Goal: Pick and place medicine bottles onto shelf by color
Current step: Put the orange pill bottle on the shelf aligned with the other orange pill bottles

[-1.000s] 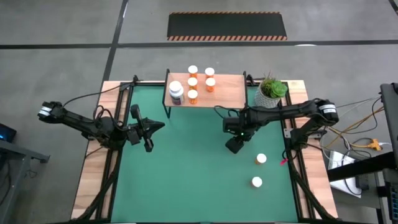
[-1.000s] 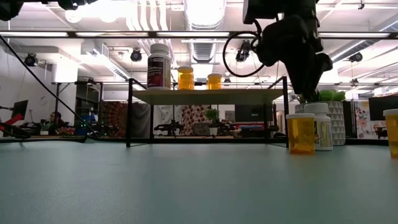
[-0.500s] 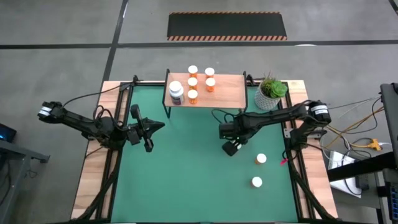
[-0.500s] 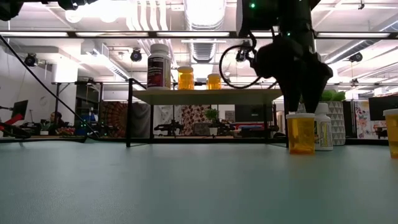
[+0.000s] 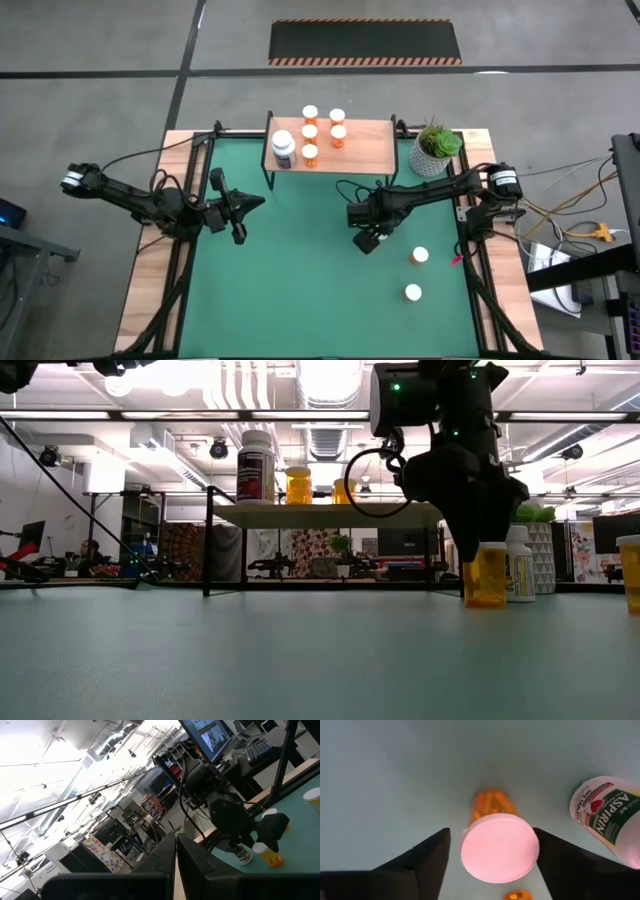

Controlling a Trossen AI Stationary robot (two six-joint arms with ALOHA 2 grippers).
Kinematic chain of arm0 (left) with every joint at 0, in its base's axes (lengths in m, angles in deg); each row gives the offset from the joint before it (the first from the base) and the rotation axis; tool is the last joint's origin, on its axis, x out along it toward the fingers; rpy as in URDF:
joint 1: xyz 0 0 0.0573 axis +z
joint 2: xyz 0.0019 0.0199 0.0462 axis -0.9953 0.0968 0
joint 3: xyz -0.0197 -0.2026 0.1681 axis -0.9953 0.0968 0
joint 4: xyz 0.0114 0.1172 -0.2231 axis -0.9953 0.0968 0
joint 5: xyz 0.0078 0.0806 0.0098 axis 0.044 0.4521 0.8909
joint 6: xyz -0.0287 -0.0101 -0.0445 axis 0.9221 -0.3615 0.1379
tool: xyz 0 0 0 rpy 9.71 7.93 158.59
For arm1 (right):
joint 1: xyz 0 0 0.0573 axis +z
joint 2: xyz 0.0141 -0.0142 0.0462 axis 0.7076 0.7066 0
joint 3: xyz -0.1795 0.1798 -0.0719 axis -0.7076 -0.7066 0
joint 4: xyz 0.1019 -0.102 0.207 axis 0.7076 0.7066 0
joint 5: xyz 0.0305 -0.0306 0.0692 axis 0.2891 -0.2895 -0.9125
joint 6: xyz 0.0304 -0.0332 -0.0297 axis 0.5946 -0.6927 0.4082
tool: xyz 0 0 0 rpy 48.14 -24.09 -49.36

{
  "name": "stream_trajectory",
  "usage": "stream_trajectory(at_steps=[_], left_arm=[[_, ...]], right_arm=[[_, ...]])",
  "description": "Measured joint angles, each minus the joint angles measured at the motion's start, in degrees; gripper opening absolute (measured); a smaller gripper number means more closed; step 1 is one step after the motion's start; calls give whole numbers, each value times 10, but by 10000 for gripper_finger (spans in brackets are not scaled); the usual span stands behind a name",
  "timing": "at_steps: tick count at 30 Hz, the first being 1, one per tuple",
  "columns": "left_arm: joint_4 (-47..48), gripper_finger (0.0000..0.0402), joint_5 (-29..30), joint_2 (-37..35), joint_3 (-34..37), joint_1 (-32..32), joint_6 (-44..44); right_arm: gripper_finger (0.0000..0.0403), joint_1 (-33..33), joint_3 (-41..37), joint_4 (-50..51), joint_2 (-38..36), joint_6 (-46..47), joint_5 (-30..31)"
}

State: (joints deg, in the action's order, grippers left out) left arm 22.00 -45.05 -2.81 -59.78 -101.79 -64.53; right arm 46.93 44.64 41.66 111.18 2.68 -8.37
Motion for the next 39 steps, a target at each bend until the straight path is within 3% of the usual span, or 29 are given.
stream_trajectory(at_steps=[8, 16, 23, 32, 39], left_arm=[[0, 0, 0, 0, 0, 0, 0], [0, 0, 0, 0, 0, 0, 0], [0, 0, 0, 0, 0, 0, 0], [0, 0, 0, 0, 0, 0, 0], [0, 0, 0, 0, 0, 0, 0]], right_arm=[[204, 0, 0, -1, 0, 0, -6], [207, 0, 31, 9, 0, -21, -58], [206, 0, 138, 57, -1, -39, -76], [206, -20, 298, 92, -1, -84, -33], [206, -75, 389, 154, 1, -148, -2]])
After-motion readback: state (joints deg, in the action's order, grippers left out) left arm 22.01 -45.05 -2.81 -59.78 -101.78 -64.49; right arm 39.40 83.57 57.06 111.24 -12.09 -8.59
